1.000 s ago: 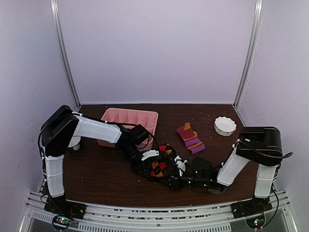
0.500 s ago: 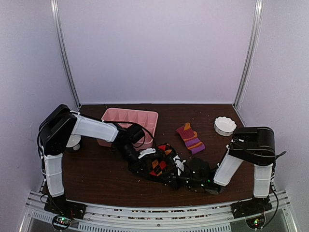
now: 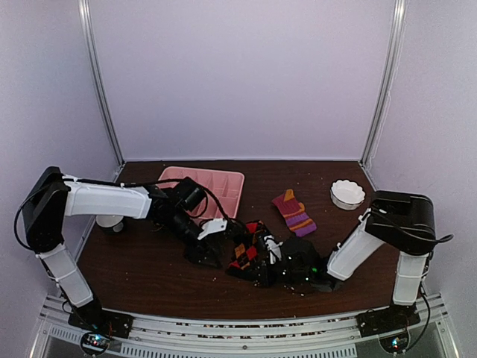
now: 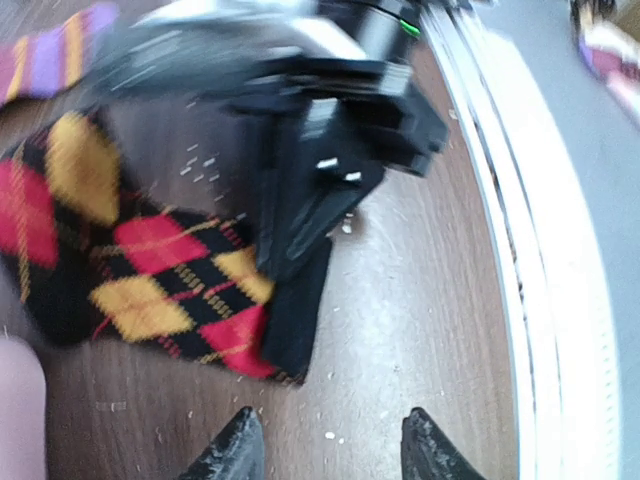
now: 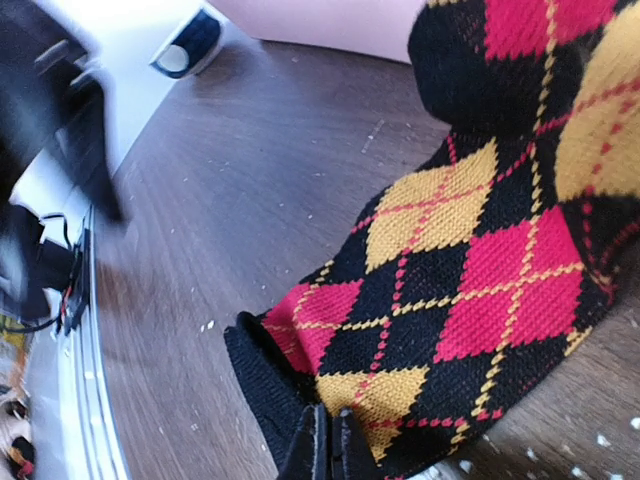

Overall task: Roll the socks
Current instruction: Roll the sock.

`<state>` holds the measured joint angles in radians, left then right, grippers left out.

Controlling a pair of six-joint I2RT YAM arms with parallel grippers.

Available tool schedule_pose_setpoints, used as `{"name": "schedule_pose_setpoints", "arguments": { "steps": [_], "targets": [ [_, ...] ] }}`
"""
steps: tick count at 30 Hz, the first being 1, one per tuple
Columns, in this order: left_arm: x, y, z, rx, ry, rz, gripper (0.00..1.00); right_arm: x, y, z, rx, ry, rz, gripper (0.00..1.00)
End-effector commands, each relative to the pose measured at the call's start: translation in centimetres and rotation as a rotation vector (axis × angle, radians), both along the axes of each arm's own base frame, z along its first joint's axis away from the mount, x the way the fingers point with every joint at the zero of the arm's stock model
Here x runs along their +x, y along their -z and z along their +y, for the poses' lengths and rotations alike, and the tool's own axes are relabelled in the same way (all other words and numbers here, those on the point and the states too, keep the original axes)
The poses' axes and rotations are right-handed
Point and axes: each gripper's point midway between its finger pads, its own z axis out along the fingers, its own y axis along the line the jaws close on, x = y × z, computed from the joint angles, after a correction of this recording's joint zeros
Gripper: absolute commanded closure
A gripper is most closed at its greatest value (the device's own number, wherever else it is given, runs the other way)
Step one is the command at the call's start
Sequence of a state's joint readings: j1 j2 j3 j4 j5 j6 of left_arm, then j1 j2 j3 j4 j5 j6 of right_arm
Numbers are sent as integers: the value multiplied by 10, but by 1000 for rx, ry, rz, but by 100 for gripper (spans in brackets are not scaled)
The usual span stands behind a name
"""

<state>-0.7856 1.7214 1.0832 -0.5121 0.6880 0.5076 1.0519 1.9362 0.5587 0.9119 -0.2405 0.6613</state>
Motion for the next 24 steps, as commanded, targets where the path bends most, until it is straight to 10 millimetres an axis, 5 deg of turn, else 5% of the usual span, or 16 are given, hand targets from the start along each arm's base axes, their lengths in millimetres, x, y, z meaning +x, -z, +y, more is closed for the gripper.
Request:
{"name": "schedule_pose_setpoints", "arguments": {
  "steps": [1, 10, 24],
  "targets": [
    [-11, 6, -15, 26, 166, -307, 52, -28, 68, -37, -278, 26, 275, 100],
    [4, 32, -34, 74, 222, -548, 62, -37, 74, -41, -339, 15, 379, 100],
    [-11, 63, -18, 156, 299, -572, 68, -33, 74, -40, -340, 22, 441, 100]
  ]
}}
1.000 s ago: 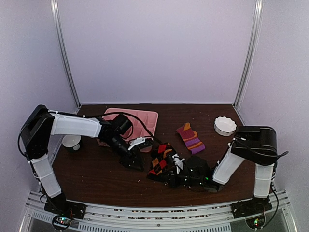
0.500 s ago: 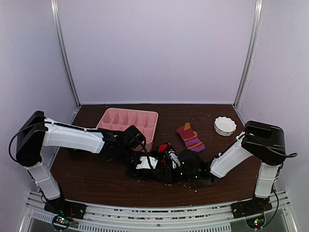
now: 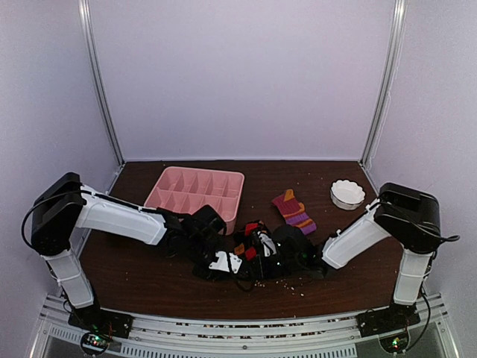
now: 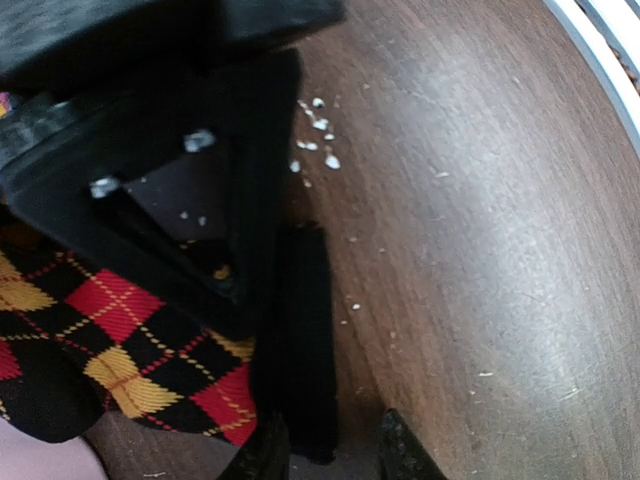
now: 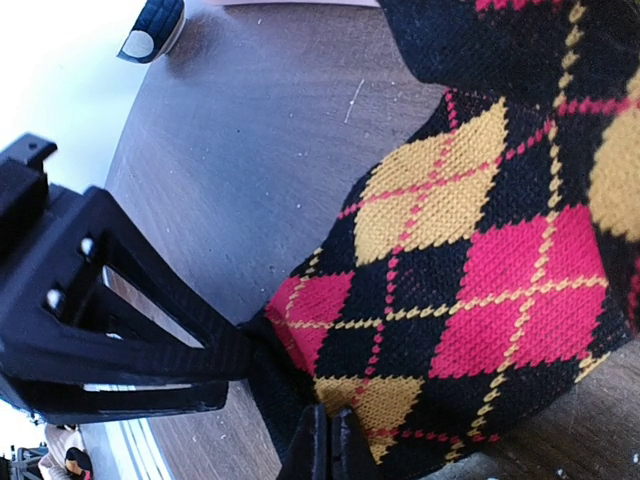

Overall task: Roll the socks
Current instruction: Roll the sock.

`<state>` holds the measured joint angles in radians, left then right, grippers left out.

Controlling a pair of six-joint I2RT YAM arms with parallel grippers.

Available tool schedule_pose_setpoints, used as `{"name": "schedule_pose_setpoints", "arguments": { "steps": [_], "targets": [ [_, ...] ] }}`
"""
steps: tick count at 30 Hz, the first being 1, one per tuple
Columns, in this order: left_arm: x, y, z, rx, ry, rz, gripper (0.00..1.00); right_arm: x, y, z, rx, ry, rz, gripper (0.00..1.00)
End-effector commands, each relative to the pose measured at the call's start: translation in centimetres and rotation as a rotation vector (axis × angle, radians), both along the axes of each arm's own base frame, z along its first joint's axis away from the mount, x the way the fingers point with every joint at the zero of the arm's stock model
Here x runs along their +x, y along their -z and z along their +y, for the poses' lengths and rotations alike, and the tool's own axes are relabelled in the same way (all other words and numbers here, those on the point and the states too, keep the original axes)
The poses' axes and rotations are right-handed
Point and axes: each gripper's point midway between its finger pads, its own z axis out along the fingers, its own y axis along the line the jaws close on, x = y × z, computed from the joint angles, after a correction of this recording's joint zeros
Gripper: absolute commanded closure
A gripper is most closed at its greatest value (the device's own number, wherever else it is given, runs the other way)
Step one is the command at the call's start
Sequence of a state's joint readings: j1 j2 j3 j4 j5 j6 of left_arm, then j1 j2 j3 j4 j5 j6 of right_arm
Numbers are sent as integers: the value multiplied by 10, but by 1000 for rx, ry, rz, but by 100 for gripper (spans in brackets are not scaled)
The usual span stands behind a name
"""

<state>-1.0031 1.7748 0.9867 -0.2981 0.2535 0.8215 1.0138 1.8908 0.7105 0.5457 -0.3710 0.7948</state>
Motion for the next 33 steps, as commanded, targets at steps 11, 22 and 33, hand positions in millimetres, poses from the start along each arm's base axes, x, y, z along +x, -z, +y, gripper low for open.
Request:
{"name": "schedule_pose_setpoints", "arguments": {
  "steps": [11, 22, 33],
  "targets": [
    [12, 0, -7, -34, -16, -145, 62, -38, 72, -50, -277, -11, 226, 100],
    [-3, 7, -2, 21, 43, -85, 65, -37, 71, -48, -270, -9, 243, 100],
    [4, 23, -2, 84, 11, -68, 70, -38, 66, -45, -238, -12, 251, 100]
  ]
}}
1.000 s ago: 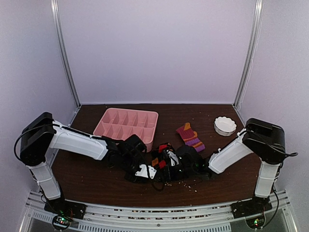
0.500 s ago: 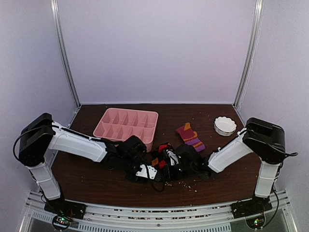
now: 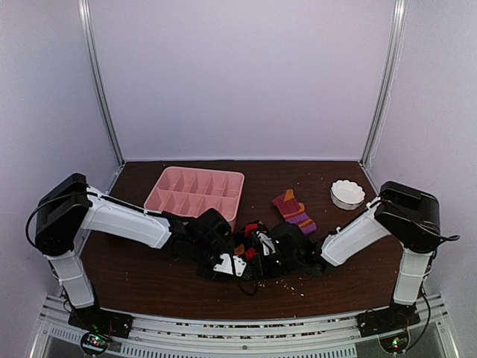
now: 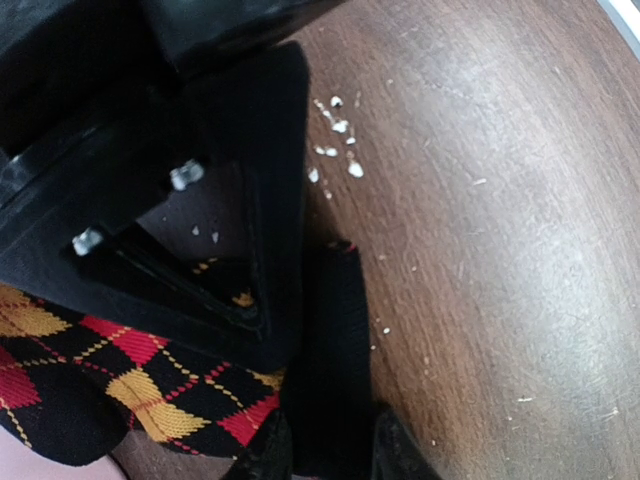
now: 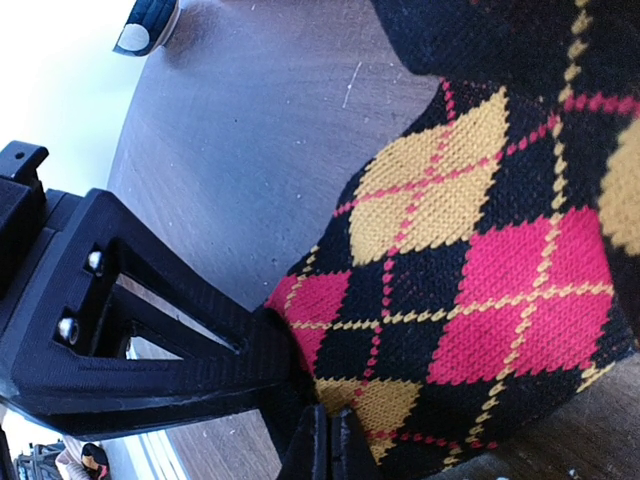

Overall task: Roll the socks
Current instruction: Roll the sock.

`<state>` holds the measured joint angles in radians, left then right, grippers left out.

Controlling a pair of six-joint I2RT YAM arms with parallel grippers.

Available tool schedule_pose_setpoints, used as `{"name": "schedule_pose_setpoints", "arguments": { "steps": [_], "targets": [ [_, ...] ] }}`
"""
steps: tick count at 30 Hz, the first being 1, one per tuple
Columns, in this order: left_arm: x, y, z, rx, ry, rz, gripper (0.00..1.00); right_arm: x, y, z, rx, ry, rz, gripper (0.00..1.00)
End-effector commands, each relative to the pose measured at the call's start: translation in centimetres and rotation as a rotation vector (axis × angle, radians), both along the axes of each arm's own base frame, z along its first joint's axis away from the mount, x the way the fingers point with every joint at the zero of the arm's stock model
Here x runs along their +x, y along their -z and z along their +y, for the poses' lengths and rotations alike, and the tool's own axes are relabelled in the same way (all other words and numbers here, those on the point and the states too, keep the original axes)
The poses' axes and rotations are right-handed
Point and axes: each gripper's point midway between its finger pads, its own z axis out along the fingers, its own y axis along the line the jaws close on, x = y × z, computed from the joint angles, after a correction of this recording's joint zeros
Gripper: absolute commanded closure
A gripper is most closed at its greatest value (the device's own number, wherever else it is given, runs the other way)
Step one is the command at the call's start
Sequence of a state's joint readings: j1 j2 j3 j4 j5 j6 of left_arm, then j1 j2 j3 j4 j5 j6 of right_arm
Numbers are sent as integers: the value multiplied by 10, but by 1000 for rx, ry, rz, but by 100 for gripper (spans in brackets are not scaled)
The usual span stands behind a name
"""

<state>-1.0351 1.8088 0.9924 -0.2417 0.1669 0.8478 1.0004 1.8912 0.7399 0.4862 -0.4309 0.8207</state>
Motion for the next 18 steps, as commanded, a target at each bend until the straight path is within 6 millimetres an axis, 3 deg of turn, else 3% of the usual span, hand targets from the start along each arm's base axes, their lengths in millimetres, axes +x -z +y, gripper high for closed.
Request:
{"name": "schedule_pose_setpoints", "arguments": {
  "steps": [1, 5, 13, 18],
  "targets": [
    [-3, 16, 7, 73, -7, 28, 72, -35, 65, -46, -232, 2, 183, 100],
    [-5, 17, 12, 115, -10, 49, 75, -31, 57, -42, -205, 18, 189, 100],
    [-25, 20, 24, 211, 23, 170, 68, -30, 46, -35, -148, 22, 197, 100],
    [-16, 22, 21, 216, -5, 145, 72, -30, 38, -35, -116, 30, 191, 100]
  ]
}}
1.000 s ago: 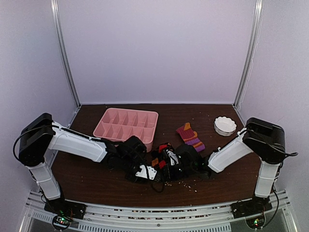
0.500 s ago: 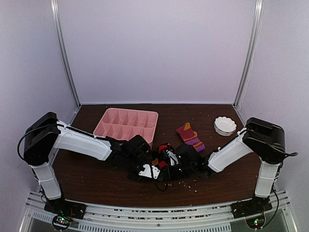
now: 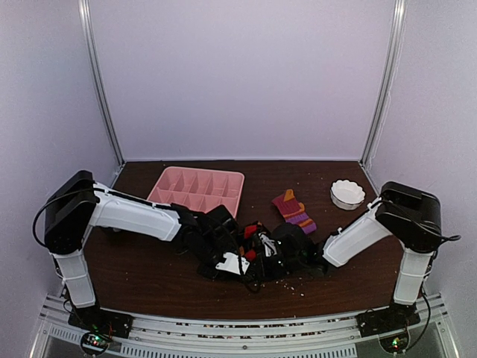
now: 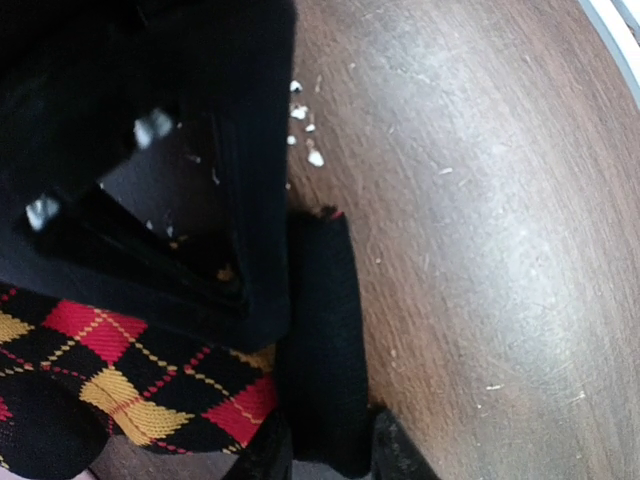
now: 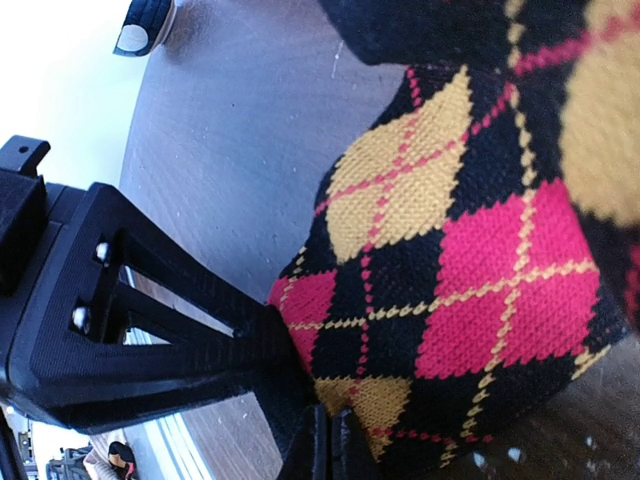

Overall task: Roll the socks
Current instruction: Roll the sock.

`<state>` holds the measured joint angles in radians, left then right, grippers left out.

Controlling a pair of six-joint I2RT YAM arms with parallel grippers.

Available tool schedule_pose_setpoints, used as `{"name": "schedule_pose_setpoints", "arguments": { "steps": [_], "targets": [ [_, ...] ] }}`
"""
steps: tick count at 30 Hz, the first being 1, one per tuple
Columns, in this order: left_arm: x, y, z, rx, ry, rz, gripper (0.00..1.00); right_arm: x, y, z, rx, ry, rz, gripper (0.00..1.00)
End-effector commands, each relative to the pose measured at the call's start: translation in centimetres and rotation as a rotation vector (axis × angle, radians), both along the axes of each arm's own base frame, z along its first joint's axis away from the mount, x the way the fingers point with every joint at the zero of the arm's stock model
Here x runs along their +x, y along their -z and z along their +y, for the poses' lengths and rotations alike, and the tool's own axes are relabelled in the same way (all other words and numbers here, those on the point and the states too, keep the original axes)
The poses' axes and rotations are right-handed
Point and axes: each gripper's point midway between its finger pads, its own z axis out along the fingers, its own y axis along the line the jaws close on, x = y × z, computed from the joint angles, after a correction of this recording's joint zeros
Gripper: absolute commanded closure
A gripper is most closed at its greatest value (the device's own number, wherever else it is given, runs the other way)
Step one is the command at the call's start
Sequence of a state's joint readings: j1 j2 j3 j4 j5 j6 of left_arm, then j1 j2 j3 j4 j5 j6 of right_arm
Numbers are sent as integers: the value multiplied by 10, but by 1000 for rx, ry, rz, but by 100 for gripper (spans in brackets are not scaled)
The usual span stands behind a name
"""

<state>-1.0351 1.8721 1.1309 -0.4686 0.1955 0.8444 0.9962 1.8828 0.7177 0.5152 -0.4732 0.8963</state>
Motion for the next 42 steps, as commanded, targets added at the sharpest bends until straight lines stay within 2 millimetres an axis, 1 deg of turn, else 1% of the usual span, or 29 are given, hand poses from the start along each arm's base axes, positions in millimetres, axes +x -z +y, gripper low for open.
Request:
{"name": "schedule_pose_setpoints", "arguments": {
  "steps": [1, 4, 6, 7, 8, 10, 12, 15, 18, 20, 22, 23, 24, 25, 26, 28, 29, 30, 31, 32, 33, 34, 35, 36, 37, 38, 40, 42],
  "targets": [
    [-5, 20, 15, 101, -27, 33, 75, -23, 39, -33, -148, 12, 115, 100],
    [4, 20, 11, 89, -90, 16, 92, -21, 36, -34, -142, 19, 105, 100],
    [-1, 18, 10, 79, -113, 65, 100, -20, 33, -36, -137, 26, 92, 99],
    [-6, 16, 10, 70, -123, 112, 100, -19, 32, -36, -133, 29, 79, 97],
    [-10, 13, 10, 60, -137, 162, 100, -17, 29, -38, -130, 36, 59, 93],
    [-15, 9, 11, 47, -164, 254, 100, -11, 26, -44, -141, 54, 6, 77],
    [-18, 5, 13, 39, -189, 336, 100, -6, 17, -48, -130, 62, -66, 70],
    [-20, -2, 15, 29, -222, 440, 100, 2, 3, -57, -116, 86, -169, 66],
    [-21, -5, 15, 20, -240, 500, 100, 10, -9, -66, -111, 121, -261, 61],
    [-22, -3, 16, 24, -249, 521, 100, 12, -14, -80, -109, 156, -323, 60],
    [-26, -3, 17, 30, -251, 551, 100, 17, -27, -95, -97, 208, -420, 56],
    [-28, -2, 17, 31, -254, 563, 100, 20, -35, -103, -95, 238, -471, 47],
    [-29, -3, 16, 29, -257, 573, 100, 22, -43, -110, -100, 260, -524, 17],
    [-30, -3, 16, 28, -262, 584, 100, 25, -49, -118, -112, 282, -571, 2],
    [-31, -4, 15, 25, -263, 593, 100, 28, -57, -125, -118, 309, -612, 0],
    [-33, -6, 15, 31, -264, 616, 100, 35, -72, -137, -108, 362, -673, 0],
    [-33, -6, 16, 37, -267, 624, 100, 42, -77, -148, -117, 433, -692, 1],
    [-32, -4, 17, 41, -270, 627, 100, 52, -78, -165, -136, 567, -661, 0],
    [-32, -3, 19, 45, -272, 625, 100, 55, -72, -171, -163, 575, -625, 0],
    [-31, -1, 20, 50, -274, 623, 100, 51, -71, -169, -135, 538, -614, 1],
    [-30, 0, 20, 53, -275, 619, 100, 45, -71, -173, -82, 531, -630, 0],
    [-29, 0, 21, 53, -278, 617, 100, 40, -79, -174, -9, 527, -674, 0],
    [-27, -1, 21, 48, -283, 624, 100, 36, -84, -172, 16, 488, -722, 0],
    [-26, -2, 20, 41, -287, 633, 100, 31, -89, -156, 25, 403, -754, 0],
    [-25, -3, 20, 35, -295, 645, 100, 25, -84, -143, -29, 320, -780, 0],
    [-24, -4, 20, 33, -302, 663, 100, 17, -71, -133, -136, 234, -806, 0],
    [-22, -5, 22, 35, -319, 708, 100, -1, -63, -114, -253, 87, -912, 1],
    [-20, -6, 24, 39, -337, 750, 100, -21, -56, -98, -238, -59, -987, 8]
  ]
}}
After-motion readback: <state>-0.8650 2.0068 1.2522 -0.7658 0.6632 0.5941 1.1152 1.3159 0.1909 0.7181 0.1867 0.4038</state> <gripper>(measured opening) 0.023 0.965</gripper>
